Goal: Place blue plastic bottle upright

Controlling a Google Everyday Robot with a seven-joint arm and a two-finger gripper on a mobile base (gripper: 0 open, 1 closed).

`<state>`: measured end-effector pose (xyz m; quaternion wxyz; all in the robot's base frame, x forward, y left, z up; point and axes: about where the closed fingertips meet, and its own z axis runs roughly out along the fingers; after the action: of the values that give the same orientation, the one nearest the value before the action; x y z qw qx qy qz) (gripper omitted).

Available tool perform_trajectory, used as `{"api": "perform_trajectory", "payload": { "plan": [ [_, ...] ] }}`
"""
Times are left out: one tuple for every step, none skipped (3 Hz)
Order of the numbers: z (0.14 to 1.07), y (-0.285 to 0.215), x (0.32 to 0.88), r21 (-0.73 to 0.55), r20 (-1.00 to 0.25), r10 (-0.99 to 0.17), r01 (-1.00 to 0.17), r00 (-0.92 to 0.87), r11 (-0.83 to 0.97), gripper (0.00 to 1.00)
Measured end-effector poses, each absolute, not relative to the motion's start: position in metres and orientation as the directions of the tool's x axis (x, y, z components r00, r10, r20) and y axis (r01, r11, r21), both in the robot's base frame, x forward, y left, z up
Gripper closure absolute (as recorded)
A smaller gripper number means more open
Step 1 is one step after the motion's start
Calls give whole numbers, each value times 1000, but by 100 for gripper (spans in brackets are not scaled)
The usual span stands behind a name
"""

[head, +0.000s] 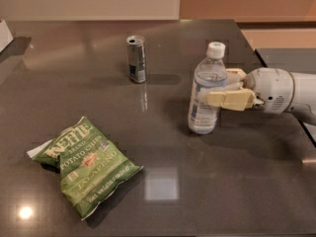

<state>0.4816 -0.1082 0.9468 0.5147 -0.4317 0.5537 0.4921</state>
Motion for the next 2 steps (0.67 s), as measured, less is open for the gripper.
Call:
{"api": "perform_trajectory", "payload": {
  "plan": [
    [938,-110,483,83,-996,37,-988,-79,133,100],
    [932,-111,484,71,-997,37,-989,-66,130,87]
  ]
}}
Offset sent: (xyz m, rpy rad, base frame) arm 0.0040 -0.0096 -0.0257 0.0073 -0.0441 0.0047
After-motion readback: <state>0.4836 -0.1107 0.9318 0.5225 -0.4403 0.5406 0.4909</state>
